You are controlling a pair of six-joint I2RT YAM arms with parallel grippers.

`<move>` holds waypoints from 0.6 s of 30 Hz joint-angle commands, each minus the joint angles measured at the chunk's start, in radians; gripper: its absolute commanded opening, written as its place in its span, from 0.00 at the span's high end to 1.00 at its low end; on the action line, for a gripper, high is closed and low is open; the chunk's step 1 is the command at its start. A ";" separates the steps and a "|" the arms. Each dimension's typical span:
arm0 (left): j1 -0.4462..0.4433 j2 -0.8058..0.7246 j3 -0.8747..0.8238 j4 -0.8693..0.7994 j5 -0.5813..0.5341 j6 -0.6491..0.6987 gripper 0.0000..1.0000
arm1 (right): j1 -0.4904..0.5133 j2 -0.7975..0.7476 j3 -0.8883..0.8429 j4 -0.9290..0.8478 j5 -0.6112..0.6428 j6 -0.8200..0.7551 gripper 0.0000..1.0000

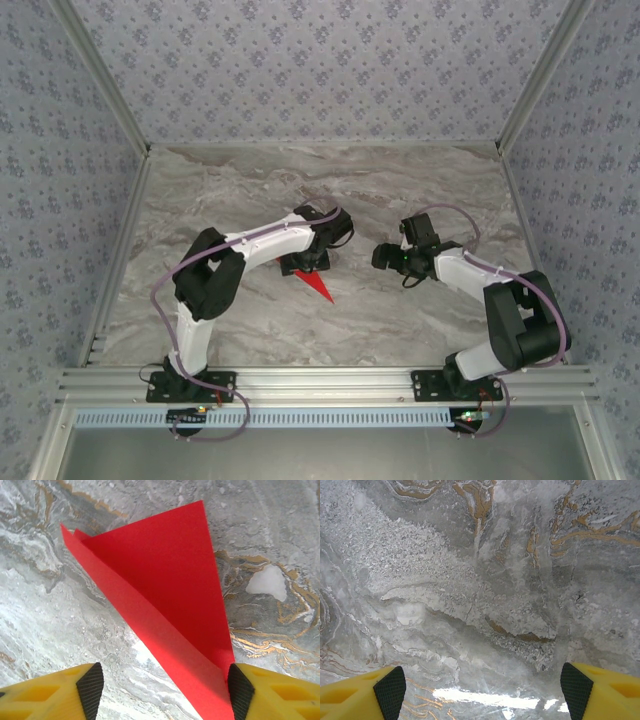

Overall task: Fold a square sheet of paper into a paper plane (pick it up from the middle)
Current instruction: Turn over a paper plane at the center of the table.

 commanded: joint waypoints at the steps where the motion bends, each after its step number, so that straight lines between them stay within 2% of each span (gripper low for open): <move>1: -0.006 -0.025 -0.001 -0.032 -0.022 -0.021 0.34 | -0.006 0.015 0.005 -0.005 -0.013 -0.007 0.15; 8: -0.005 -0.059 -0.045 0.005 -0.036 -0.048 0.47 | -0.001 0.052 0.019 0.001 -0.068 -0.017 0.17; 14: -0.003 -0.054 -0.054 0.014 -0.042 -0.058 0.56 | 0.007 0.068 0.026 -0.004 -0.073 -0.021 0.18; 18: 0.000 -0.059 -0.054 0.012 -0.061 -0.061 0.65 | 0.008 0.071 0.028 -0.003 -0.072 -0.020 0.18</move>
